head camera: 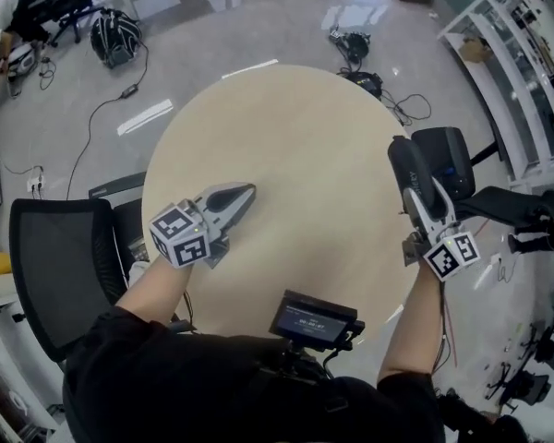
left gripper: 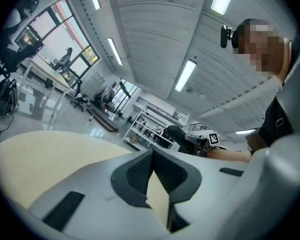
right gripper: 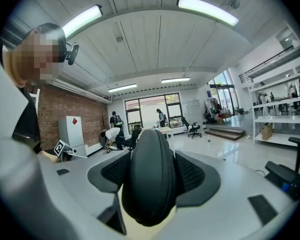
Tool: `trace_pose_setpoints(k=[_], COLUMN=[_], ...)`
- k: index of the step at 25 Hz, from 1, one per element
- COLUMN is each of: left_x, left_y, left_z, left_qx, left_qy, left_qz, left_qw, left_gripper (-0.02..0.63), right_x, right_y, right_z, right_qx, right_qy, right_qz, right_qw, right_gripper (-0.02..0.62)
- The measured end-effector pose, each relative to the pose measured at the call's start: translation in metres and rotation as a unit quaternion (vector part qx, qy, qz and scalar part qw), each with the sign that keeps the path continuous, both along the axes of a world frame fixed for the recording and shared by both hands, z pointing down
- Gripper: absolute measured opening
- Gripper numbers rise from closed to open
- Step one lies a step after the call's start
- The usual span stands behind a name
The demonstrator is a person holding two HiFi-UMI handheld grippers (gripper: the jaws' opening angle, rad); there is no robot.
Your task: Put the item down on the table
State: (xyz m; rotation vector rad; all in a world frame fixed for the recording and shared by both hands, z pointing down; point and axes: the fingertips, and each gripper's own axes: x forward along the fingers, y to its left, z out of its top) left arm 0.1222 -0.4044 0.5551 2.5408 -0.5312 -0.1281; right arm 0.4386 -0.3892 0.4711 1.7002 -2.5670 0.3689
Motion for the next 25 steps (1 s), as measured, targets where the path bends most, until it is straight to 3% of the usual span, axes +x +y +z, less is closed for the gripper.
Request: trace_pose_setpoints(k=[9,14,19,25], left_x=[-0.061,-0.086,-0.096,-0.096], left_y=[-0.036,-0.053,-0.069,-0.096], left_z=[0.058,0.083,0.119,0.154], left_qx=[-0.037,-0.037,-0.056,-0.046], left_qy=[-0.002,-0.009,-0.024,-0.039], left_qz=[-0.07,-0.088,-0.1,-0.109], left_qw=[0.9969,0.9953,0.9932,0.9922], left_gripper=[-0.005,-0.004,-0.005,-0.004], right_x=[-0.078,-0.111,-0.136,-0.159], right_y=[-0.123,-0.174,-0.209,-0.253], right_z=[0.083,0.122,0.172,0.23], right_qx=[-0.032,-0.04,-0.058,-0.078], right_qy=[0.024,0.031,0.033,0.052], right_qz=[-0.079,-0.1,-0.108,-0.114], right_qw=[0.996,0.994,0.992,0.989], right_gripper=[0.276,0.276,0.276,0.276])
